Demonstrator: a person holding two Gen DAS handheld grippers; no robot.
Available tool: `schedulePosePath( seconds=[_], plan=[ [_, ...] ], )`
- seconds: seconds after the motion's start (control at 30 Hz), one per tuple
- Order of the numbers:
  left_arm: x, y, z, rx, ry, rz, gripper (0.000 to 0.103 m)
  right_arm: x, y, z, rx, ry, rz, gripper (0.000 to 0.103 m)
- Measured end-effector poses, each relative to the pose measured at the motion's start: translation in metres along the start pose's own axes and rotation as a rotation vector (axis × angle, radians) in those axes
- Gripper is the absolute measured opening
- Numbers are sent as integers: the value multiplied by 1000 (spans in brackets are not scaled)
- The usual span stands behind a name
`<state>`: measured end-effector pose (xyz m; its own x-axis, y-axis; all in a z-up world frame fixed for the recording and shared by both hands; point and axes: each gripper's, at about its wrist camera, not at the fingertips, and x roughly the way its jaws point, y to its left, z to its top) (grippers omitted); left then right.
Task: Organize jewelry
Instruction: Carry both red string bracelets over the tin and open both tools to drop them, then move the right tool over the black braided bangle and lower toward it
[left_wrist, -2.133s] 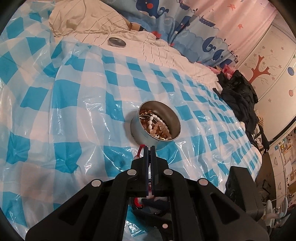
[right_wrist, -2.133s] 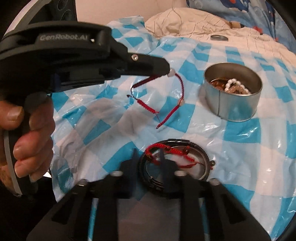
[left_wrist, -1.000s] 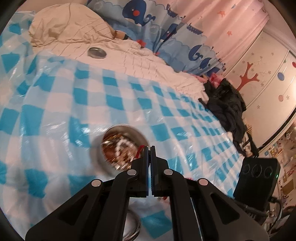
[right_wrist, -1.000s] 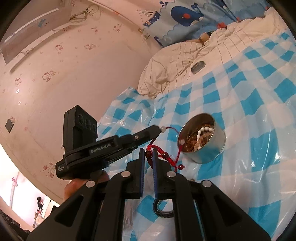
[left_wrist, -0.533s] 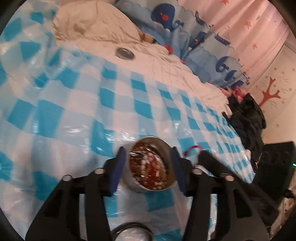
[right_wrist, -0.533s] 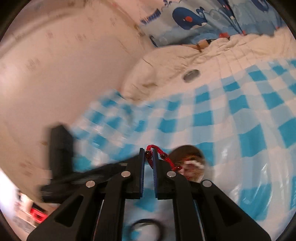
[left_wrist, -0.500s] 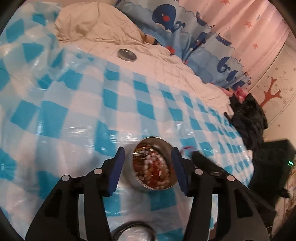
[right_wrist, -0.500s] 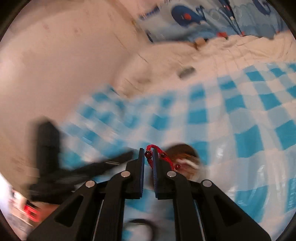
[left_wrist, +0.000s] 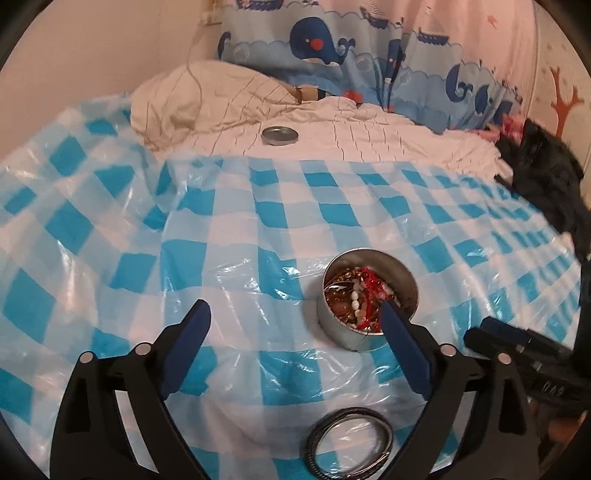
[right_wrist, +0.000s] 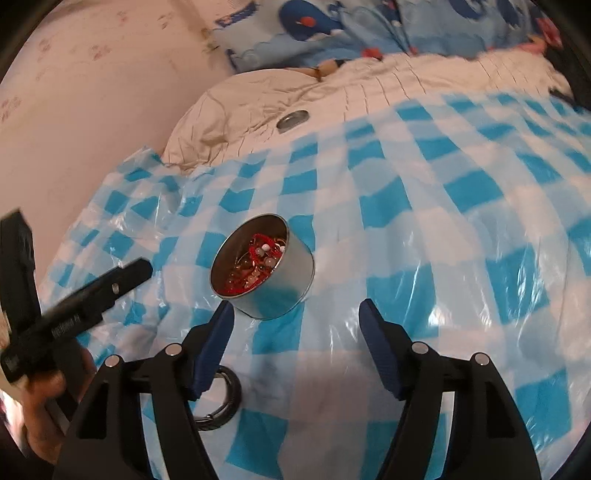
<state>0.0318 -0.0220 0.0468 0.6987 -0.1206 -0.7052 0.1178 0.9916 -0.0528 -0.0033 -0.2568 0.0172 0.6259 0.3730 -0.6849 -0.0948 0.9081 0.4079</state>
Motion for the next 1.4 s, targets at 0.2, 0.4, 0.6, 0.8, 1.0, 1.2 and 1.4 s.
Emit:
schedulePosePath(
  seconds=[0.2, 0.4, 0.6, 0.8, 1.0, 1.2, 1.4],
  plan=[
    [-6, -9, -8, 78, -7, 57, 94, -6, 22, -2, -78, -25, -12, 75],
    [-7, -10, -8, 81, -8, 64, 95, -4, 31, -5, -112, -13, -29, 78],
    [-11, -10, -9, 87, -8, 61, 95, 0, 36, -9, -129, 7, -40, 78],
    [-17, -9, -11, 87, -10, 60, 95, 1, 42, -14, -148, 18, -50, 80],
    [-20, -10, -13, 90, -1, 55, 95, -4, 45, -19, -163, 22, -55, 81],
    [-22, -18, -19, 92, 27, 38, 95, -14, 43, -24, -159, 22, -59, 83],
    [-34, -28, -28, 134, 19, 24, 95, -25, 47, -33, -196, 8, -74, 88]
  ],
)
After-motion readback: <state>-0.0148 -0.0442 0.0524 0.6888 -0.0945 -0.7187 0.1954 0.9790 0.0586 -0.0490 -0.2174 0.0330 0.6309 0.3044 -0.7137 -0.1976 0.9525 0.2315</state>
